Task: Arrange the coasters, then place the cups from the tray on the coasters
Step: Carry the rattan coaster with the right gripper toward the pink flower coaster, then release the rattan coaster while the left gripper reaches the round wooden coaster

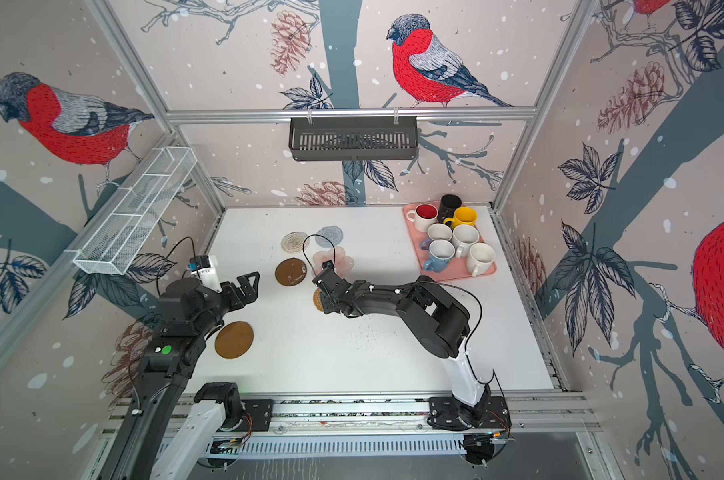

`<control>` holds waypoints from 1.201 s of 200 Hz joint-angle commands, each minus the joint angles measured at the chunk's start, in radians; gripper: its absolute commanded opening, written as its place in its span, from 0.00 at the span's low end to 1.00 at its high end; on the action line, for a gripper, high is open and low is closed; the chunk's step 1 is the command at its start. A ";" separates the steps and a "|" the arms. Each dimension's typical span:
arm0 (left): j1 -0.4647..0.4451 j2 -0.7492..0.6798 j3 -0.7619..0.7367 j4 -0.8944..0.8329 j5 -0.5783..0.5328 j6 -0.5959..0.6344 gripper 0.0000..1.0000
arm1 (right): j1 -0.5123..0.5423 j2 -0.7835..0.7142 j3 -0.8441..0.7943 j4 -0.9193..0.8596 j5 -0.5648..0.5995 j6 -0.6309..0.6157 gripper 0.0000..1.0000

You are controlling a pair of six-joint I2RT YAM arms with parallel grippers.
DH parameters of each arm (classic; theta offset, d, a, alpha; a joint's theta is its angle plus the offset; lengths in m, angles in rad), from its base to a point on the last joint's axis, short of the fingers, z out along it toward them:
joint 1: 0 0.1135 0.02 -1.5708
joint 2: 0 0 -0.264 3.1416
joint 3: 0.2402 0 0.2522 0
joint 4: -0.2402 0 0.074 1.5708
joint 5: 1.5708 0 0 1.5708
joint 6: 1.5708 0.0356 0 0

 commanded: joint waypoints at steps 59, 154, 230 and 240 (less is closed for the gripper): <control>0.002 0.001 0.001 0.037 0.007 0.017 0.97 | 0.001 -0.023 -0.061 -0.162 -0.018 0.005 0.50; 0.002 0.083 0.018 0.014 -0.025 0.029 0.97 | -0.001 -0.105 -0.037 -0.100 -0.027 -0.040 0.71; 0.001 0.261 0.127 -0.116 -0.114 0.014 0.73 | -0.049 -0.359 -0.156 0.006 -0.098 -0.067 0.71; 0.001 0.291 0.152 -0.141 -0.124 0.019 0.68 | -0.072 -0.387 -0.213 0.043 -0.147 -0.045 0.68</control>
